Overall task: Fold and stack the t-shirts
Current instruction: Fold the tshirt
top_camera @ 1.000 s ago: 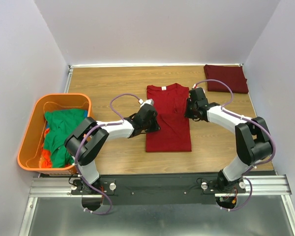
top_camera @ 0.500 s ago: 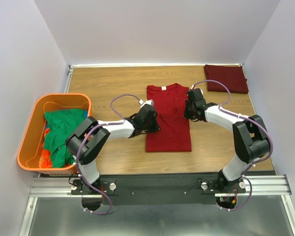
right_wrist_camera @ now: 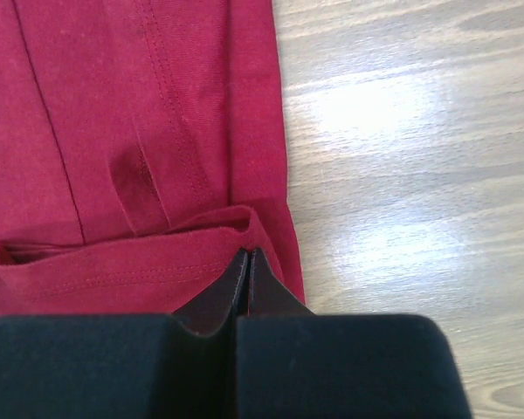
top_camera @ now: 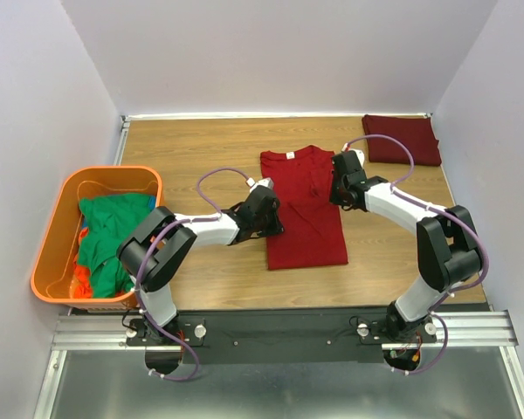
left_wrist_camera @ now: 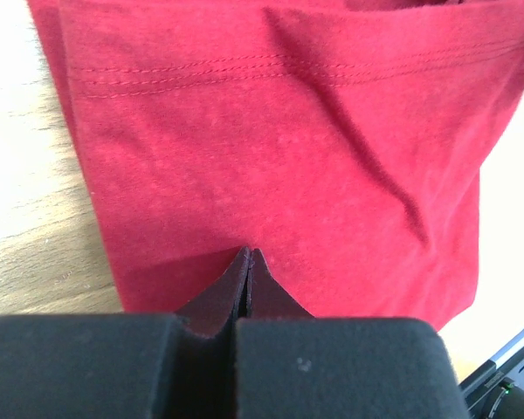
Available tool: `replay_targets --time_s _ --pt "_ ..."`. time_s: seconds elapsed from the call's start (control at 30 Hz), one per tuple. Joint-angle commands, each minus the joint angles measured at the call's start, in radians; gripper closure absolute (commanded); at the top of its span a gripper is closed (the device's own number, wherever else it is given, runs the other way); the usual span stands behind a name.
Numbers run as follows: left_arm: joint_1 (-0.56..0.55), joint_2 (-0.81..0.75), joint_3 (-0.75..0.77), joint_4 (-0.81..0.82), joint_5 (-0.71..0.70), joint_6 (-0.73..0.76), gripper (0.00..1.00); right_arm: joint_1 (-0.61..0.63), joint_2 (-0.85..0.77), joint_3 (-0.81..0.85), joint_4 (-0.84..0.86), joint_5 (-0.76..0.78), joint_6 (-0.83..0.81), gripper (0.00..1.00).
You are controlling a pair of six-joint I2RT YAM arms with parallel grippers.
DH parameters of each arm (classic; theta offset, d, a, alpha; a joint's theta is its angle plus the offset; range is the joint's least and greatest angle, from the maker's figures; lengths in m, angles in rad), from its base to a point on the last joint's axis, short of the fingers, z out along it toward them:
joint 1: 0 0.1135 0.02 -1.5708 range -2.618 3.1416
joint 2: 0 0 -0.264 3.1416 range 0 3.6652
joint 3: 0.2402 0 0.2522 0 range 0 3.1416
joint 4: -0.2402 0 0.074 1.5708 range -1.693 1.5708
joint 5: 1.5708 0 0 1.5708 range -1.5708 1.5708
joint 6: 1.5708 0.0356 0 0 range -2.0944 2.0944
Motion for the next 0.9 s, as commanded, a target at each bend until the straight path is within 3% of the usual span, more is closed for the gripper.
replay_targets --time_s 0.0,0.57,0.87 --pt "0.002 0.023 -0.015 0.014 0.0 0.024 1.0 0.003 -0.001 0.034 -0.037 0.059 0.014 0.97" --pt "0.002 0.039 -0.033 0.025 0.005 0.025 1.0 0.003 -0.024 0.077 -0.077 0.108 0.008 0.96" --pt "0.002 0.04 -0.037 0.029 0.006 0.025 1.0 0.0 0.052 0.085 -0.084 0.174 0.003 0.94"
